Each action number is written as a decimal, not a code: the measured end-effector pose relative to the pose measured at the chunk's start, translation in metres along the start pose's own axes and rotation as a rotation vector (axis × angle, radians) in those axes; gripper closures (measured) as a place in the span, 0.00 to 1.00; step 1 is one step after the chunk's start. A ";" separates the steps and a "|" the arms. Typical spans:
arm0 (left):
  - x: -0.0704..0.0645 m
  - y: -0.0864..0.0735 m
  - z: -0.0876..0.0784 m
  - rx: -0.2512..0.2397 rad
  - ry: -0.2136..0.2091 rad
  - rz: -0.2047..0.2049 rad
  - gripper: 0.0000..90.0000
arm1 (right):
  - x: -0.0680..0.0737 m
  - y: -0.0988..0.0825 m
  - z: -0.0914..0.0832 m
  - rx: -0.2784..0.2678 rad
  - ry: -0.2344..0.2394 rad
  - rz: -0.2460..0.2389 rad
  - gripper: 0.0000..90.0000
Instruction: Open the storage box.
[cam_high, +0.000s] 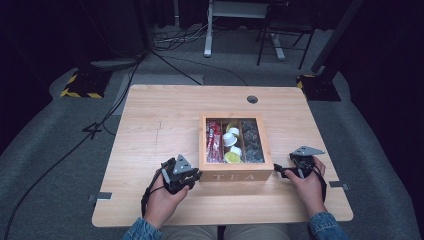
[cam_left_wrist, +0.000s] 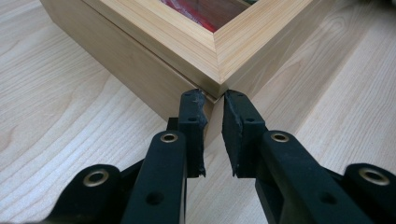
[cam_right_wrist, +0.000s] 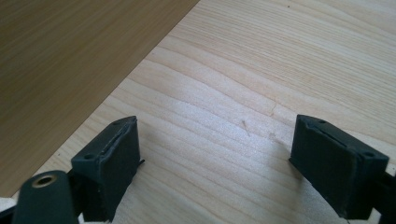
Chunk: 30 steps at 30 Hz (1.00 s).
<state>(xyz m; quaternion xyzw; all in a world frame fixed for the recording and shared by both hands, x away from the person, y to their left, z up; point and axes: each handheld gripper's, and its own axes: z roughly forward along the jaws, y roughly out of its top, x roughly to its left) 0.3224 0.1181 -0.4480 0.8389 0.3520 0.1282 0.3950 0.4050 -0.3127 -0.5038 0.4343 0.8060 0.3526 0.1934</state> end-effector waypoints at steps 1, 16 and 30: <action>0.000 0.000 0.000 0.000 -0.001 -0.003 0.86 | 0.000 0.000 0.000 0.000 0.000 0.000 0.17; -0.001 0.004 -0.002 -0.019 -0.008 0.002 0.87 | 0.013 0.025 -0.045 -0.010 0.105 -0.100 0.27; -0.001 0.009 -0.005 -0.023 -0.006 0.007 0.87 | 0.060 0.041 -0.057 -0.039 0.154 -0.319 0.36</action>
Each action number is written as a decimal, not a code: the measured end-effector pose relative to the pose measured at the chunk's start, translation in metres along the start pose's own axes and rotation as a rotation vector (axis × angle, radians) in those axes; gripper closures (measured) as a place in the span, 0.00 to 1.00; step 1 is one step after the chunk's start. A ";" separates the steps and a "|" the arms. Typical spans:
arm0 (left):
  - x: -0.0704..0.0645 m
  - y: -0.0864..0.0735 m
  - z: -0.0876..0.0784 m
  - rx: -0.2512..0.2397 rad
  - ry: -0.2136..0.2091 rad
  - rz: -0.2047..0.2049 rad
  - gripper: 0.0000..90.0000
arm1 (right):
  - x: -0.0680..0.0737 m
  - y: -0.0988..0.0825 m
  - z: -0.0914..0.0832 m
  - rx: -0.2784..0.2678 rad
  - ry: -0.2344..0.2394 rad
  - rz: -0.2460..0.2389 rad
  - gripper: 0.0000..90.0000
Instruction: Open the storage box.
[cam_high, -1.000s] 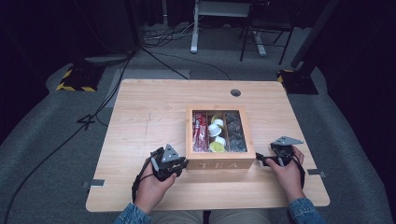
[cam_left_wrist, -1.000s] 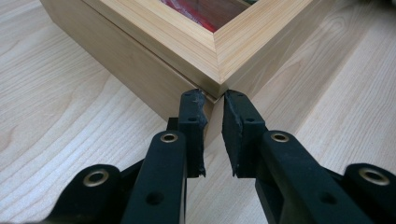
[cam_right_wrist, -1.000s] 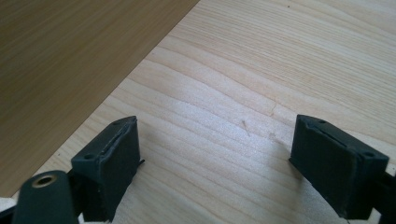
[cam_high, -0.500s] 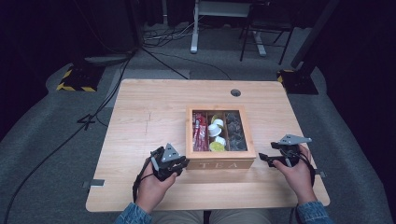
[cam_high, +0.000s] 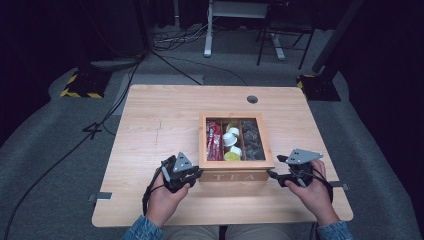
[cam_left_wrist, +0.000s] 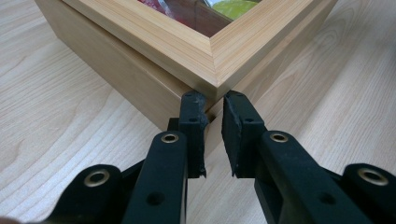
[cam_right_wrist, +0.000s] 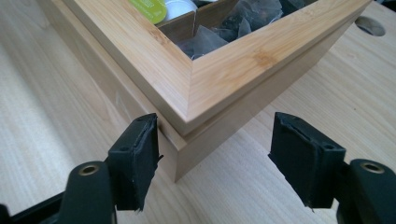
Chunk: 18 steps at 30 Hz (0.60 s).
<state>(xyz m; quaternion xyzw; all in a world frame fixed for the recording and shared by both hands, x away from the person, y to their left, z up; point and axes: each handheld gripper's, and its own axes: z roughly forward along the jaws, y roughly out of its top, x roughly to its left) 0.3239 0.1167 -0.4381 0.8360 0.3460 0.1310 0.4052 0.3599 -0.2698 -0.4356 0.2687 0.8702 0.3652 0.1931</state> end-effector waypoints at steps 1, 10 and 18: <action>0.000 0.000 0.000 0.000 0.000 0.000 0.87 | 0.001 0.000 0.002 -0.005 -0.006 -0.002 0.34; -0.001 0.001 -0.001 -0.008 0.003 -0.001 0.87 | 0.005 0.005 0.002 -0.066 -0.024 -0.002 0.34; -0.001 0.001 -0.001 -0.021 0.016 0.013 0.85 | 0.006 0.005 0.002 -0.087 -0.025 0.002 0.34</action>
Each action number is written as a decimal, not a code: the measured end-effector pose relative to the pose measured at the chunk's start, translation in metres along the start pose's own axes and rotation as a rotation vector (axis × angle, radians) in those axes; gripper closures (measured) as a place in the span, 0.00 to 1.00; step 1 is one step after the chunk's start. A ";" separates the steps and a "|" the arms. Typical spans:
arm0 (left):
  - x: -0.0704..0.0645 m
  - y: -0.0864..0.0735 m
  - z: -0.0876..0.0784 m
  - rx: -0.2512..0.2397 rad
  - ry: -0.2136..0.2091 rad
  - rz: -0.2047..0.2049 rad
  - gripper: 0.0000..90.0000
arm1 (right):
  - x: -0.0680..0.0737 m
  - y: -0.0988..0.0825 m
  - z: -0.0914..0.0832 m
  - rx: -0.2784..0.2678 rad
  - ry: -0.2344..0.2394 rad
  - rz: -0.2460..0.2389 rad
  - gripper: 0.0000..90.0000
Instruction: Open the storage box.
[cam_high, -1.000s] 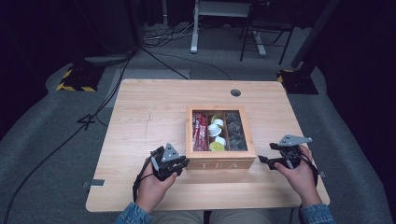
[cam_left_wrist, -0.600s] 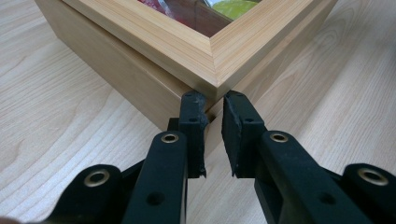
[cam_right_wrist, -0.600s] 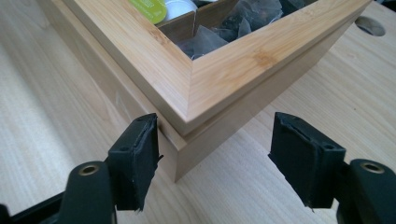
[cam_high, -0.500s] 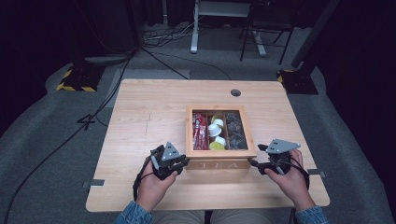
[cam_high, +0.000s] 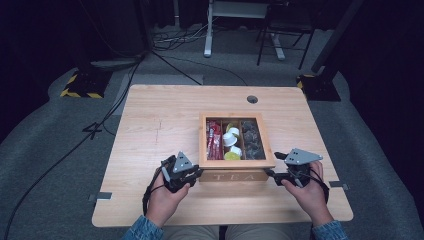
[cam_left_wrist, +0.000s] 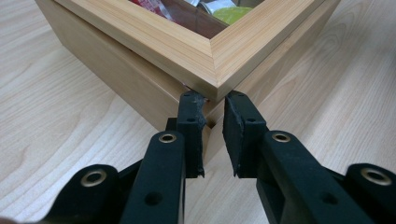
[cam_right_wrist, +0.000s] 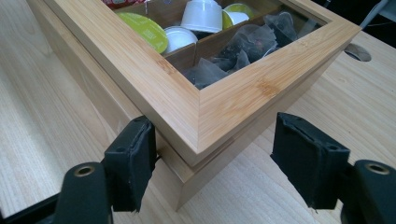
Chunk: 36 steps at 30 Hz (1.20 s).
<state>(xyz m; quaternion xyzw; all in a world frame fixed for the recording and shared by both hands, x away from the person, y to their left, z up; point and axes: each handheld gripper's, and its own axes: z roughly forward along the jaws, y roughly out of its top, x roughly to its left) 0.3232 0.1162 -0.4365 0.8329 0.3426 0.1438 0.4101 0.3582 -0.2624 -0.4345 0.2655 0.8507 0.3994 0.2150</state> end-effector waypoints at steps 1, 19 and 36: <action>0.000 0.000 0.000 -0.005 0.001 0.001 0.85 | 0.000 0.000 0.000 -0.002 -0.003 -0.003 0.34; 0.017 -0.016 -0.016 -0.015 0.088 -0.061 0.48 | -0.003 0.013 -0.008 -0.041 -0.006 -0.030 0.37; 0.060 -0.060 -0.023 0.096 0.244 -0.089 0.37 | -0.022 0.055 -0.029 -0.100 -0.022 -0.102 0.41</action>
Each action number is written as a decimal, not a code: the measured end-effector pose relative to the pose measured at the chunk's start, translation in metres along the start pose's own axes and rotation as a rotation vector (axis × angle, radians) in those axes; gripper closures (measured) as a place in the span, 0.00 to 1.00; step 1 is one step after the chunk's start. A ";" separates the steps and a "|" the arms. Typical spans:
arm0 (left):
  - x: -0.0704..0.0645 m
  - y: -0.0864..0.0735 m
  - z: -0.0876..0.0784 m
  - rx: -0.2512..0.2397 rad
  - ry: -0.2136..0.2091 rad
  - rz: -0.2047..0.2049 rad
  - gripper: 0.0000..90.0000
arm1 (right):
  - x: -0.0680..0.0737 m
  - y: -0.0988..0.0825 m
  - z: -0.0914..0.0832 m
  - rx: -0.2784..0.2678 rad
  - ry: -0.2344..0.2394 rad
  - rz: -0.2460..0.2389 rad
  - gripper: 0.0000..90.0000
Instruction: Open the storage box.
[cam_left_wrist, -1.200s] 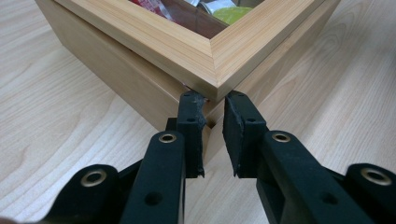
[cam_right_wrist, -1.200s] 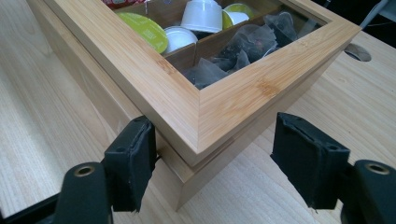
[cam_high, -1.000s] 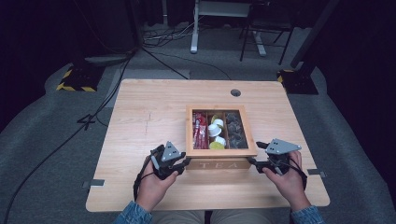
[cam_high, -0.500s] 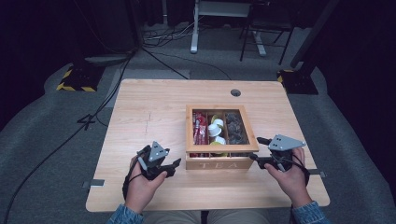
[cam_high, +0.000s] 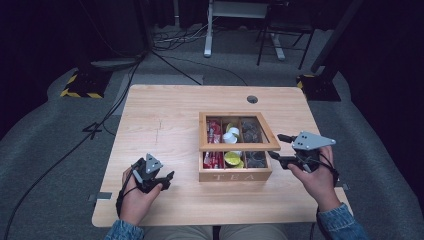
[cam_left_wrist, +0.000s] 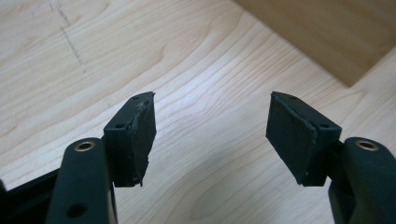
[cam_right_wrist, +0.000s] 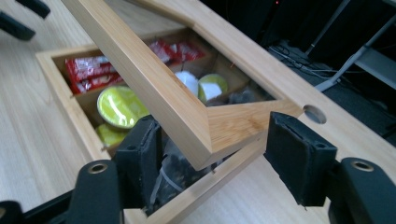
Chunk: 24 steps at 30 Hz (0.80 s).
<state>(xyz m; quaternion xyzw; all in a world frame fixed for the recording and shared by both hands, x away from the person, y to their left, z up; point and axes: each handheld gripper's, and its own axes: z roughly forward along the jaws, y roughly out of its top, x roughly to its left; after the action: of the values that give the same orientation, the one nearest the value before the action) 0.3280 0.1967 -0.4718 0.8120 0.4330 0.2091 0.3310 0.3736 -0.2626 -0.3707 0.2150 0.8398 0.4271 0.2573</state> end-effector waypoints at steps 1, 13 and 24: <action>0.005 -0.004 0.002 0.008 0.003 -0.005 0.36 | -0.004 0.005 -0.001 -0.005 0.004 0.007 0.41; 0.023 -0.017 0.015 0.008 0.007 -0.057 0.31 | -0.033 0.030 0.000 -0.048 0.042 0.074 0.43; 0.024 -0.016 0.024 0.008 0.009 -0.048 0.31 | -0.049 0.048 0.007 -0.064 0.038 0.077 0.48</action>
<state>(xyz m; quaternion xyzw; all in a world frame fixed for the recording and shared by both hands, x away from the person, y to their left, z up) 0.3470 0.2147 -0.4989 0.8017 0.4548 0.2028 0.3306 0.4228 -0.2613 -0.3223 0.2304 0.8215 0.4675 0.2314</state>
